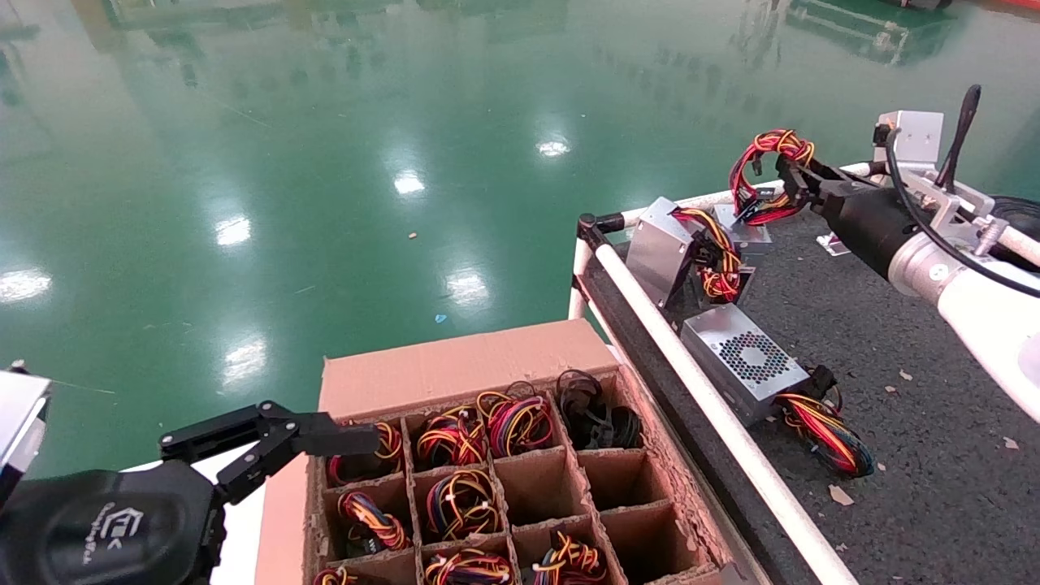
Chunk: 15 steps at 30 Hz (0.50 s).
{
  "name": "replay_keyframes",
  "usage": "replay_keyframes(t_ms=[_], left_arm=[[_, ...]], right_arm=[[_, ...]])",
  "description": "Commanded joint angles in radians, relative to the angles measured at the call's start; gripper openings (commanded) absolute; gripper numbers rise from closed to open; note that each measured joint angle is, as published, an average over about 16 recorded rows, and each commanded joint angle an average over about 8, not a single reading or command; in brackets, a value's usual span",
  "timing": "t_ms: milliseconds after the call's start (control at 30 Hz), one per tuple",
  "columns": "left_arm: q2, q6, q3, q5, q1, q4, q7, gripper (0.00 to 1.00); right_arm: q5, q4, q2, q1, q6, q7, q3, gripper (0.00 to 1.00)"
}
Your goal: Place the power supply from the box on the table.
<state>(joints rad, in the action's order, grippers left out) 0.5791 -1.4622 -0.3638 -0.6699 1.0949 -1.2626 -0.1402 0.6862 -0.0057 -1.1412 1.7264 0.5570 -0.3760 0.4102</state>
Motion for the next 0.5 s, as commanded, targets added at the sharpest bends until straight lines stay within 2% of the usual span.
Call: replay_keyframes(t_ms=[33,500], left_arm=[[0.0,0.0,0.0,0.0,0.0,0.0,0.0,1.0],[0.0,0.0,0.0,0.0,0.0,0.0,0.0,1.0]], right_arm=[[0.0,-0.001,0.0,-0.001,0.001,-0.001,0.0,1.0],[0.039,0.016,0.013,0.078,0.022,0.026,0.028,1.0]])
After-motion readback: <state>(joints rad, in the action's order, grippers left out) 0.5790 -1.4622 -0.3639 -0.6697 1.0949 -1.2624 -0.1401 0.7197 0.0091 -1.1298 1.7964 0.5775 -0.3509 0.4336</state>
